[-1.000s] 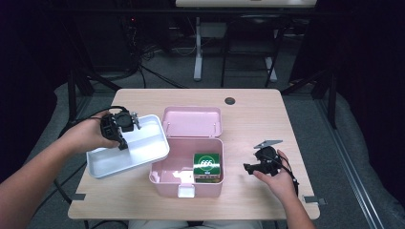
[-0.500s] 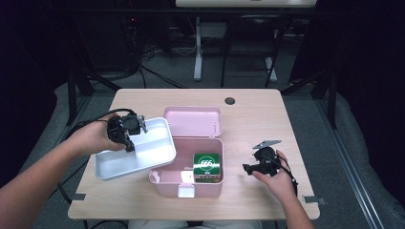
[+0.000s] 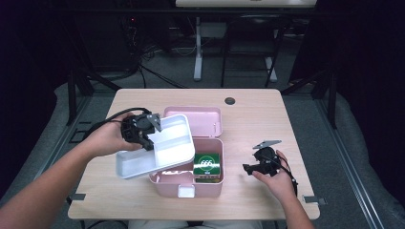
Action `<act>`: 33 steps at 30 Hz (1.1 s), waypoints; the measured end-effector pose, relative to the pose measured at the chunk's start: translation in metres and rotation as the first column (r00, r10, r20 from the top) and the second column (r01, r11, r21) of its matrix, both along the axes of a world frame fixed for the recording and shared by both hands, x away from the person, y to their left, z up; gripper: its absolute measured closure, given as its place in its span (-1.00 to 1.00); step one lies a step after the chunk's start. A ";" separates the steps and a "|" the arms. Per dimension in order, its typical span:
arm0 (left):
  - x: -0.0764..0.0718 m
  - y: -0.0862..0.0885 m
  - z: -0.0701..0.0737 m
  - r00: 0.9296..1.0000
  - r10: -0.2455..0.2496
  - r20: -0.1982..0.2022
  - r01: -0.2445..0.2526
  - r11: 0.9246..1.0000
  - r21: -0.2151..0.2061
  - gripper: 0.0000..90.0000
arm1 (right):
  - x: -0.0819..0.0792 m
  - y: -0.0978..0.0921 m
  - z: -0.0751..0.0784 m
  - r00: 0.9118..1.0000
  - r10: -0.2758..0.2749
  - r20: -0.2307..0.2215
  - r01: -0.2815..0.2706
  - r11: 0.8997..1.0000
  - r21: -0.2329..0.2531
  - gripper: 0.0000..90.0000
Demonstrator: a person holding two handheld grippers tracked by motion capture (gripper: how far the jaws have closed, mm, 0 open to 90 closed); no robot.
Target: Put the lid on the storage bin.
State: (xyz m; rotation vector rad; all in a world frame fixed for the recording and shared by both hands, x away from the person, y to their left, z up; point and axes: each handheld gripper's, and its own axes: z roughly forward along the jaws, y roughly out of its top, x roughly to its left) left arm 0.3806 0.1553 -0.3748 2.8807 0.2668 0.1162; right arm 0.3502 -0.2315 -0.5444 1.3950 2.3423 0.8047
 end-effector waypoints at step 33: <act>-0.006 -0.077 -0.019 0.986 -0.167 0.015 0.167 0.986 0.010 0.99 | 0.001 -0.003 -0.003 1.000 0.004 -0.007 -0.004 1.000 0.007 -0.38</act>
